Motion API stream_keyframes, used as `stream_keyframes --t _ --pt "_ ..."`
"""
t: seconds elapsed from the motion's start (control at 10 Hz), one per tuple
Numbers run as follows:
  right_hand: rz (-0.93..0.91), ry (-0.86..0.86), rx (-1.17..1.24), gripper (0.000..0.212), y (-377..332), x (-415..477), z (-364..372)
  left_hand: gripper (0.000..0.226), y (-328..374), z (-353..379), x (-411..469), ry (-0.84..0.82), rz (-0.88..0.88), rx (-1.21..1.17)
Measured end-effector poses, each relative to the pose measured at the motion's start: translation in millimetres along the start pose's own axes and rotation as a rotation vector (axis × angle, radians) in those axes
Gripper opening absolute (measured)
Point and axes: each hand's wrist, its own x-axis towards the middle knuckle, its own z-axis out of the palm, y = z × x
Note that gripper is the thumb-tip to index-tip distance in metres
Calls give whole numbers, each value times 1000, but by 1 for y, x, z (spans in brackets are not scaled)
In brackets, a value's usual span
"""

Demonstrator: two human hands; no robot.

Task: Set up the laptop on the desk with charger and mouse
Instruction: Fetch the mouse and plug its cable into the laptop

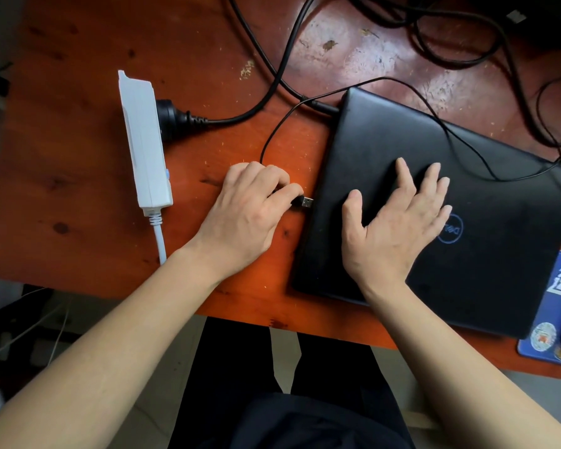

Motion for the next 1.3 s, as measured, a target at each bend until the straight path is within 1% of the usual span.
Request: stream_keyframes --t 0.1,0.2,0.3,0.4,0.6,0.7,0.8,1.0,1.1,1.2,1.3 --pt "4 3 -1 72 -1 1 0 23 -2 -3 3 -23 0 -3" --pt "4 4 2 72 0 0 0 21 2 -6 4 -21 -46 -13" --pt "3 6 0 72 0 0 0 21 6 -5 6 5 -101 -34" --pt "2 10 -1 72 0 0 1 22 8 -4 7 21 -108 -30" --pt "6 6 -12 72 2 -1 1 16 -3 -9 3 22 -6 -15" --pt "3 12 -5 71 2 0 1 24 -7 -7 2 67 -70 -48" --pt "4 18 -9 72 1 0 2 33 -1 -2 4 142 -206 -74" --pt "3 31 -11 71 2 0 4 19 7 6 2 301 -184 -36" --pt "4 28 -10 71 1 -1 4 23 11 9 1 263 -162 20" --pt "3 20 -14 72 1 0 2 27 8 8 -1 180 -106 42" --pt "2 7 -16 72 1 0 1 25 3 4 -10 147 -39 43"
